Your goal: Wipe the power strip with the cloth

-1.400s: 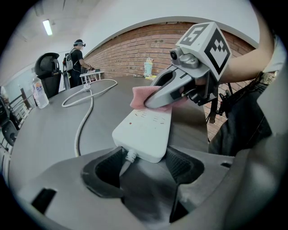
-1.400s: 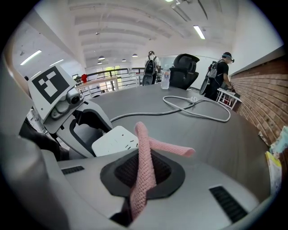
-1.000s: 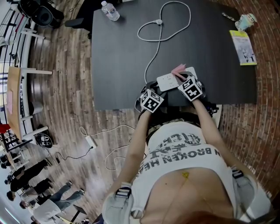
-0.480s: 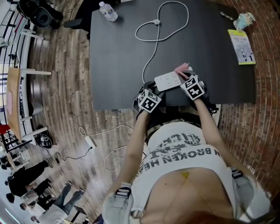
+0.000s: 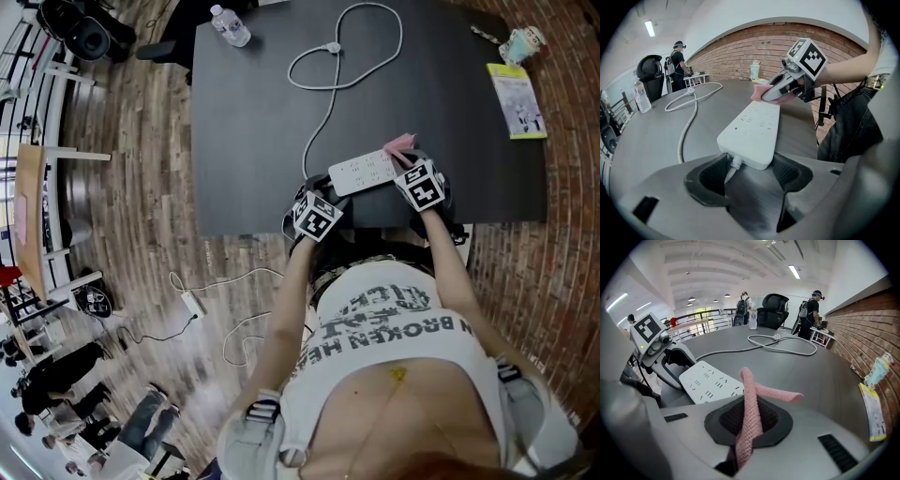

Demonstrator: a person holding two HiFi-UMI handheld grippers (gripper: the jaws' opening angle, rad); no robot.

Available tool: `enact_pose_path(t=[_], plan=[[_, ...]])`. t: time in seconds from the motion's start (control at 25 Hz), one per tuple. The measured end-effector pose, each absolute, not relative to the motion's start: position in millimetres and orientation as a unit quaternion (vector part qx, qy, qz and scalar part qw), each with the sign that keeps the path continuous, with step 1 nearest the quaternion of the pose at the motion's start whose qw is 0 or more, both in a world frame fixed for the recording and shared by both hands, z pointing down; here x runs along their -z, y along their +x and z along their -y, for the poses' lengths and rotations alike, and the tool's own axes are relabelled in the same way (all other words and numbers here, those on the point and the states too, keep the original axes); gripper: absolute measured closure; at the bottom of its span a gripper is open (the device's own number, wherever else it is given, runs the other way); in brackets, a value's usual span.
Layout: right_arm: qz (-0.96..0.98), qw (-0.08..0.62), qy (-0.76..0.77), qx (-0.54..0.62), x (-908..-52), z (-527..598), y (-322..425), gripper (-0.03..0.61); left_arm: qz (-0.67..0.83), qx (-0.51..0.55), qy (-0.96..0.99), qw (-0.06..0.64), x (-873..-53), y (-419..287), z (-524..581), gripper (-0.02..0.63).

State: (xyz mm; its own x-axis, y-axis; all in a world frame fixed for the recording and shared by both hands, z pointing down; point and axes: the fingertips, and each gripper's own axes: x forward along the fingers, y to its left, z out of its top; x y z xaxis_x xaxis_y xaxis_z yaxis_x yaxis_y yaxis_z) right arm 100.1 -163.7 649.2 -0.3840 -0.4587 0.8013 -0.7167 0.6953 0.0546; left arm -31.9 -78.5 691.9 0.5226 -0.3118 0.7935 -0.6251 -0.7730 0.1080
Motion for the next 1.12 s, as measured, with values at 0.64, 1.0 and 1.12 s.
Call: enact_pose_path(t=[0.64, 1.0, 1.12], plan=[[0.799, 0.417, 0.401, -0.165, -648.2, 169.9, 135.9, 0.563, 0.275, -0.404, 0.850, 0.195, -691.5, -33.5, 78.5, 0.331], [0.801, 0.417, 0.399, -0.162, -645.7, 167.9, 134.1, 0.561, 0.276, -0.402, 0.851, 0.194, -691.4, -31.7, 78.5, 0.331], [0.842, 0.390, 0.345, -0.143, -630.5, 155.7, 102.4, 0.561, 0.276, -0.400, 0.852, 0.194, -691.4, -31.4, 78.3, 0.331]])
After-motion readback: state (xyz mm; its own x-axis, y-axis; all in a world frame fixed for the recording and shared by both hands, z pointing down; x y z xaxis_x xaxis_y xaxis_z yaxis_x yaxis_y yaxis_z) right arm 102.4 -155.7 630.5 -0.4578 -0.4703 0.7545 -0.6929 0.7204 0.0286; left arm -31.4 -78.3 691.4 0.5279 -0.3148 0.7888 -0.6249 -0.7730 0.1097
